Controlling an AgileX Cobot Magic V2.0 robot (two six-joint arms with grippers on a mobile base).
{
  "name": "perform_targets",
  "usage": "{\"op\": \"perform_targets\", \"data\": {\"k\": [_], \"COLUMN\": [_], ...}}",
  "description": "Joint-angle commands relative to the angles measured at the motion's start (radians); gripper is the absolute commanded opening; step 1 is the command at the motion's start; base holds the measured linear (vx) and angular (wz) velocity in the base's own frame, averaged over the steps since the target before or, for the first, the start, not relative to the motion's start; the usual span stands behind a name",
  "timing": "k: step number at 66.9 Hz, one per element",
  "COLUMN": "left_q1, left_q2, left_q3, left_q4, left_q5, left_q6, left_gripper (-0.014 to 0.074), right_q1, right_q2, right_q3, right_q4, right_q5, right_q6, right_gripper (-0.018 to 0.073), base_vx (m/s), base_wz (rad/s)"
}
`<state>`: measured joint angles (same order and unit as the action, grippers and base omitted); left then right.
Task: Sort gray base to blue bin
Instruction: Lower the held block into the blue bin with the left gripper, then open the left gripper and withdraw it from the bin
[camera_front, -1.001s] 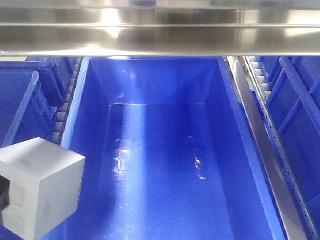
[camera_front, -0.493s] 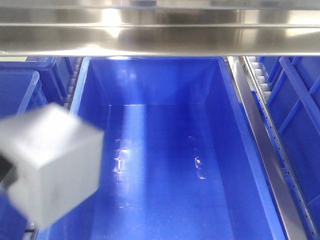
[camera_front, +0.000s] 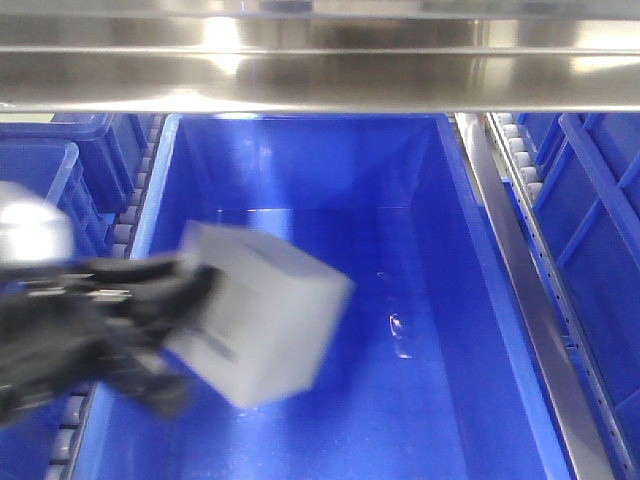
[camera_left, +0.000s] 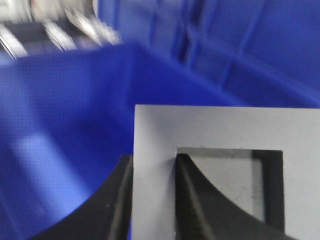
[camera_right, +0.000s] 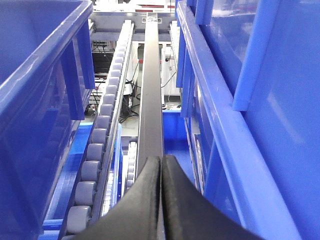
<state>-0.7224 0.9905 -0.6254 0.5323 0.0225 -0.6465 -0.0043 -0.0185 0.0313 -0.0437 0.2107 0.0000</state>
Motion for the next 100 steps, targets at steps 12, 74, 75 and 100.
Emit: {"op": "perform_targets", "data": {"k": [12, 74, 75, 100], "left_q1": [-0.058, -0.057, -0.057, -0.058], "left_q2": [0.245, 0.677, 0.679, 0.623], "left_q3": [-0.259, -0.511, -0.511, -0.510], "left_q4": [-0.003, -0.065, -0.065, -0.065], "left_q5": [0.165, 0.453, 0.455, 0.490], "left_q6": [0.006, 0.005, 0.005, 0.014], "left_gripper": [0.0006, 0.0224, 0.0235, 0.0400], "right_q1": [-0.001, -0.001, -0.001, -0.001], "right_q2": [-0.007, -0.007, -0.007, -0.007], "right_q3": [0.006, 0.006, 0.006, 0.006], "right_q4": [-0.009, -0.009, -0.009, -0.009], "right_q5": [-0.083, -0.083, -0.083, -0.085], "right_q6": [-0.012, -0.012, -0.012, -0.012], "right_gripper": [-0.0005, -0.0005, -0.0005, -0.0005], "base_vx": [0.00, 0.00, 0.00, 0.00], "base_wz": [0.00, 0.00, 0.00, 0.00]}}
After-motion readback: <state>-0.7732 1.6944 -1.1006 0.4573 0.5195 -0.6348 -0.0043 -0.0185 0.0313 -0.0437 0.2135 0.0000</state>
